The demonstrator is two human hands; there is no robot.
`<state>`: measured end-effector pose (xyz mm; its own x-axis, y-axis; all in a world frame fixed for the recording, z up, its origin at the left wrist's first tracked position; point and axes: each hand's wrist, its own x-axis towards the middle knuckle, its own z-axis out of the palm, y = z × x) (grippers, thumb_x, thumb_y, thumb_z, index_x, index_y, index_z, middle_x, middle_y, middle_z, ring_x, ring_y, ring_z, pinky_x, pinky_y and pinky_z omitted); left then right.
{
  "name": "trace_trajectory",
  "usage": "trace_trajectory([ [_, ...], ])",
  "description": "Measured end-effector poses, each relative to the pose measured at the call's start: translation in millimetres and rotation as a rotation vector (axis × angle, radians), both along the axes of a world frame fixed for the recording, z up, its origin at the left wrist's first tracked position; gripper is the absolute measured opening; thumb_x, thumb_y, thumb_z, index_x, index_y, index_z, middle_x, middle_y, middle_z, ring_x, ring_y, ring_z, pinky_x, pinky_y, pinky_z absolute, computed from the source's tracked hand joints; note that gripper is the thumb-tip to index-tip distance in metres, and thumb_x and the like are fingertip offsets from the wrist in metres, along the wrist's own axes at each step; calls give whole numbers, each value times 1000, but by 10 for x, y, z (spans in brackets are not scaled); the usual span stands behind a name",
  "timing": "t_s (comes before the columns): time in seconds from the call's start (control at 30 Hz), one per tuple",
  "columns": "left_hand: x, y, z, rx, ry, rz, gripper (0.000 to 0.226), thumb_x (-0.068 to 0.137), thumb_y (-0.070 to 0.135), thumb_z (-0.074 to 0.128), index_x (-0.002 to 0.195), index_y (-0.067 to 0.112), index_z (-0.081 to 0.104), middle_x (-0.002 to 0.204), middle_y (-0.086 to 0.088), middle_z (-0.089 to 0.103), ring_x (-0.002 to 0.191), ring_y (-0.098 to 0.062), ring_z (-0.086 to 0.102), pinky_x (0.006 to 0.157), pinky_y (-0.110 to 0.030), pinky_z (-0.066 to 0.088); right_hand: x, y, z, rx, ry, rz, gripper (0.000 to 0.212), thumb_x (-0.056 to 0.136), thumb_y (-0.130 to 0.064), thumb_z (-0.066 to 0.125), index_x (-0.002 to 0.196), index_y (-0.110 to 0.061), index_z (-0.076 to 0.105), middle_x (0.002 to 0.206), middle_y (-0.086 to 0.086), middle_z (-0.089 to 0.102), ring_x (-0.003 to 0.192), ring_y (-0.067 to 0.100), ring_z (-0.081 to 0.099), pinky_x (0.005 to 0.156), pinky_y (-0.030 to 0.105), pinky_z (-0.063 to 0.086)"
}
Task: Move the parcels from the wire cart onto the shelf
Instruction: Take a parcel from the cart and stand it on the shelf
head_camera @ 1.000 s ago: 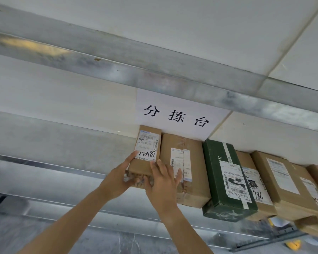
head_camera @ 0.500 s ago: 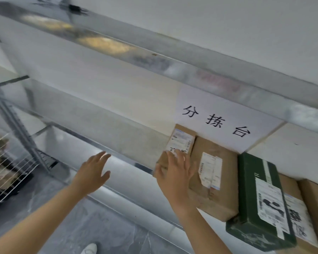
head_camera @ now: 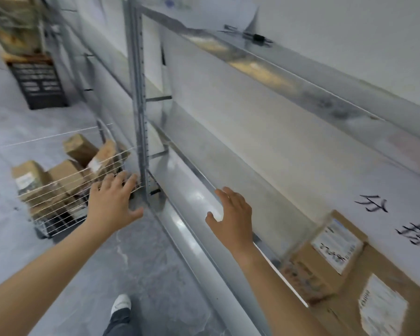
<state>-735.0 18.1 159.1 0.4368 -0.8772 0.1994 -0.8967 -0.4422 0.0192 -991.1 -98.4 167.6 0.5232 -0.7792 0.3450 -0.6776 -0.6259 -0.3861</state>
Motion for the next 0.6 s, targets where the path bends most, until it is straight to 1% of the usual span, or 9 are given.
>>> trace_trajectory([
  [0.07,186,108,-29,21,-19,58,93,63,61,70,140,18,41,138,-13,48,125,-37,44,95,-54,37,261,-47,-21,3,77,36,55,68,-31,70,120,-17,61,130,12,57,115,36,55,92,52,46],
  [0.13,381,200,-61,33,-19,106,94,58,60,74,137,17,46,131,-15,54,119,-38,49,91,-55,39,545,-93,-37,20,117,66,56,69,-34,68,122,-18,59,133,14,55,116,37,54,92,54,46],
  [0.23,685,304,-91,55,-2,192,94,58,59,74,138,19,45,131,-15,52,122,-38,46,93,-54,39,987,-160,-61,14,171,111,58,69,-33,70,123,-17,58,132,14,53,116,37,53,92,54,45],
  [0.3,906,370,-122,60,7,243,94,56,57,75,137,19,46,132,-17,51,123,-39,45,92,-54,39,1310,-180,-52,25,210,128,61,72,-34,71,128,-18,55,137,14,48,123,37,47,97,53,39],
  [0.43,1446,470,-183,68,63,327,96,51,53,80,134,18,49,132,-18,51,121,-42,45,89,-57,40,2011,-226,-39,65,279,196,67,78,-42,64,139,-23,42,144,8,36,132,30,34,106,47,29],
  [0.53,1925,553,-259,90,92,367,96,47,51,81,131,18,52,132,-18,51,116,-43,49,82,-56,45,2545,-250,-72,98,284,249,68,81,-46,59,142,-25,37,143,5,35,132,26,32,107,43,29],
  [0.6,2216,617,-306,111,124,398,97,49,52,79,136,21,48,137,-16,47,119,-42,46,85,-57,45,2880,-222,-100,137,293,272,68,83,-48,58,143,-26,34,145,5,33,134,25,30,108,42,27],
])
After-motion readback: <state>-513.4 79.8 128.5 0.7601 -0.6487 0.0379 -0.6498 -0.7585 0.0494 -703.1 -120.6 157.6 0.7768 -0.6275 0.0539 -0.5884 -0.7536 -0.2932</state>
